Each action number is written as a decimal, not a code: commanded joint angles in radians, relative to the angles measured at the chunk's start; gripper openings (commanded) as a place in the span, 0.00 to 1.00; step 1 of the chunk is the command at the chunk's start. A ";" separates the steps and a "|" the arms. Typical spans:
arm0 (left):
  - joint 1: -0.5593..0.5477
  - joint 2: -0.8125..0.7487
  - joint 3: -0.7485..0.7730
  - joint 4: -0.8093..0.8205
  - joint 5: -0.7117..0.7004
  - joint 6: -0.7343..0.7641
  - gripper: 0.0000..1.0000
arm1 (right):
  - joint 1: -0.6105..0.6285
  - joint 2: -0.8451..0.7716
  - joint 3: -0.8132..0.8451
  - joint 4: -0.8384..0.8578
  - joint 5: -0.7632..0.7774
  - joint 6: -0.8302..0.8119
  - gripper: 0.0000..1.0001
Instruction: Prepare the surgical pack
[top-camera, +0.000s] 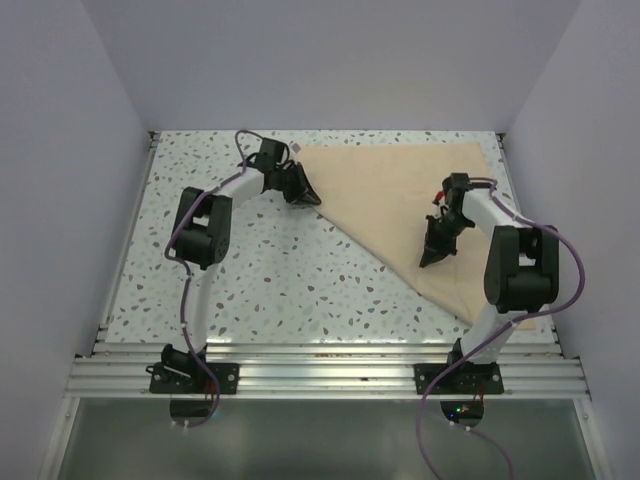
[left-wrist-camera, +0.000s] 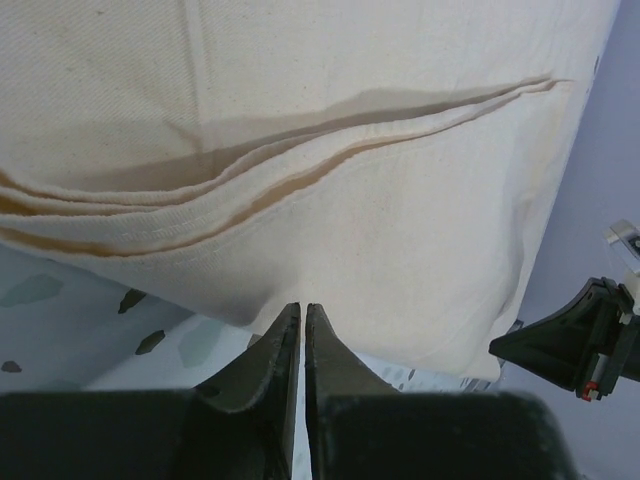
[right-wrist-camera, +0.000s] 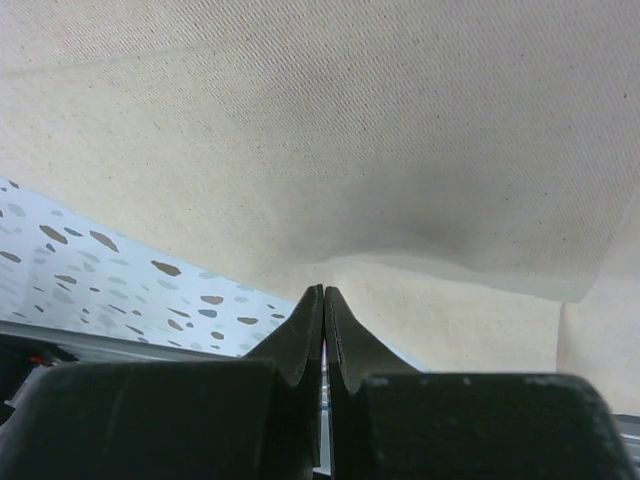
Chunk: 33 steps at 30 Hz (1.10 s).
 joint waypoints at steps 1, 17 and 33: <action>-0.013 -0.042 -0.002 0.046 0.026 -0.024 0.09 | -0.001 -0.012 -0.015 -0.004 -0.037 0.015 0.00; 0.033 0.074 -0.022 -0.013 -0.036 -0.041 0.05 | -0.064 0.020 -0.142 0.011 0.066 -0.009 0.00; 0.054 0.081 -0.016 -0.047 -0.051 0.008 0.05 | -0.159 -0.017 -0.204 -0.092 0.198 0.035 0.00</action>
